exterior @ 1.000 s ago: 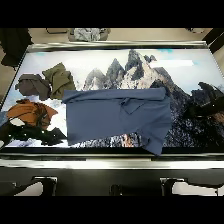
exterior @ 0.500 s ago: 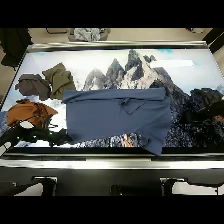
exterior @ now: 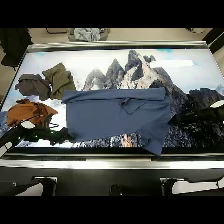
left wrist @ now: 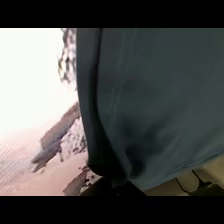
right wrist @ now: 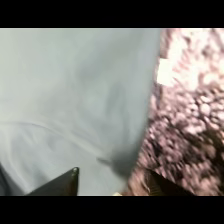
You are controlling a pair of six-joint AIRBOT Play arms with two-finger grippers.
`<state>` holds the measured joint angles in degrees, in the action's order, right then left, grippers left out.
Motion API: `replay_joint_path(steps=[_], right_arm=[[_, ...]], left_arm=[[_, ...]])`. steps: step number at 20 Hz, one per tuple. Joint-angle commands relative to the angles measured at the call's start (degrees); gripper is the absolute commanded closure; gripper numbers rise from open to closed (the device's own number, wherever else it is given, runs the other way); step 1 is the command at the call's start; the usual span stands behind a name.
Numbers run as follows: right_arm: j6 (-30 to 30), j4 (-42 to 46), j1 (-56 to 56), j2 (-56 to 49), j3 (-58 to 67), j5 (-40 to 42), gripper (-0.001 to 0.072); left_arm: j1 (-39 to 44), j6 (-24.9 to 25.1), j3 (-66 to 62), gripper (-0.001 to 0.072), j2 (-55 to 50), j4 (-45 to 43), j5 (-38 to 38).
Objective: Fold the shirts.
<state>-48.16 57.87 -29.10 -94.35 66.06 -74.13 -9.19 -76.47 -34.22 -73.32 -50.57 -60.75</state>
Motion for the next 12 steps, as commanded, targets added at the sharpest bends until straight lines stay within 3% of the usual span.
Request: replay_joint_path(steps=[1,2,3,4,8,12], right_arm=[[0.37,-2.36,0.13,-3.52,-0.37,2.97,0.0294],[0.37,-2.84,0.13,-4.17,-0.37,2.95,0.0435],[0.42,-3.63,0.13,-4.26,-0.31,2.75,0.0622],[1.68,-3.96,0.13,-3.85,0.55,0.9,0.0664],[11.34,-2.64,0.11,4.33,12.39,-4.61,0.0665],[12.9,-3.19,0.13,20.87,33.51,7.28,0.0665]], left_arm=[[-0.02,0.17,-0.07,0.0679,0.63,-0.15,-0.24],[-0.02,0.22,-0.09,0.068,0.66,-0.17,-0.2],[-0.11,0.7,-0.46,0.068,0.68,-0.17,-0.22],[-0.17,1.33,-1.55,0.0681,0.76,-0.2,-0.31],[-1.84,1.46,-18.58,0.0683,5.9,-0.68,-2.82],[-4.28,1.46,-52.06,0.0684,13.77,-4.22,-1.68]])
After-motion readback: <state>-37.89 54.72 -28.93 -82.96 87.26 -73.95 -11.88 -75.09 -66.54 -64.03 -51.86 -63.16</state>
